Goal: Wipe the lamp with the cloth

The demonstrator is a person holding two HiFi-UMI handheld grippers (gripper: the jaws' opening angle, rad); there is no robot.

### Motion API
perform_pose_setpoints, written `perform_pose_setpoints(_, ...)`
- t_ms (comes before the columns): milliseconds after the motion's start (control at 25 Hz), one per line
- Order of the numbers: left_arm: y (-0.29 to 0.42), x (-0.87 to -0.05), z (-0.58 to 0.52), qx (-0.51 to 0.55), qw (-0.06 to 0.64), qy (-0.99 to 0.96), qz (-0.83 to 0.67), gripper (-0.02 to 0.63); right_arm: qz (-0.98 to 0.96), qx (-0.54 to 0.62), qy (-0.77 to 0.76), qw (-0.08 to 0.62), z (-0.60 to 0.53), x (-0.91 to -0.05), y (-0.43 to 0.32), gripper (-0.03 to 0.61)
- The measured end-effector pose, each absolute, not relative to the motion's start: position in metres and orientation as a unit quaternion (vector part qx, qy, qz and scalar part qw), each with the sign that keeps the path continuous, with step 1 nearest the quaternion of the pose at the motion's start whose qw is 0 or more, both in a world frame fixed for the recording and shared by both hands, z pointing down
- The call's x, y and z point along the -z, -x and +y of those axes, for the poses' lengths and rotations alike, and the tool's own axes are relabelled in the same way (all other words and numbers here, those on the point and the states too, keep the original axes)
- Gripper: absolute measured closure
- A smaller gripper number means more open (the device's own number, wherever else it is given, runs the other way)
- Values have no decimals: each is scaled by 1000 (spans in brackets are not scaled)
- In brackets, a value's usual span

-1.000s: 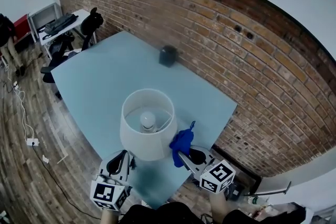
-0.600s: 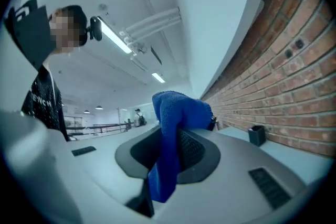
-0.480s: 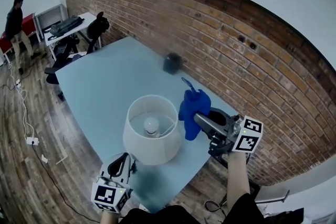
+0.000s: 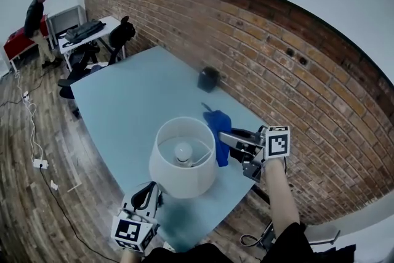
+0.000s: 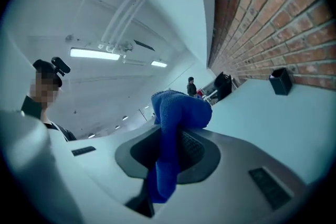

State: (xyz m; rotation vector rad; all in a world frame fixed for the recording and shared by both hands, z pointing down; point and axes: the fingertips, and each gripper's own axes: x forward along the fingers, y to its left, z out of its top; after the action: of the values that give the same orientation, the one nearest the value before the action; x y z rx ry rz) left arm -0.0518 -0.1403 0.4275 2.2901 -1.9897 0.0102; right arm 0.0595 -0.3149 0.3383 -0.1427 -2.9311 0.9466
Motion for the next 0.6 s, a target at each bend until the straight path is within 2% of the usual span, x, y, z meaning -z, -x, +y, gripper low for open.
perform_pose_setpoints(400, 51, -429, -149, -6, 58, -753, -656, 606, -918, -377, 25, 120, -337, -437, -77, 512)
perform_pose_setpoints(600, 55, -427, -154, -1, 57, -750, -659, 606, -922, -375, 19, 94, -365, -421, -86, 512)
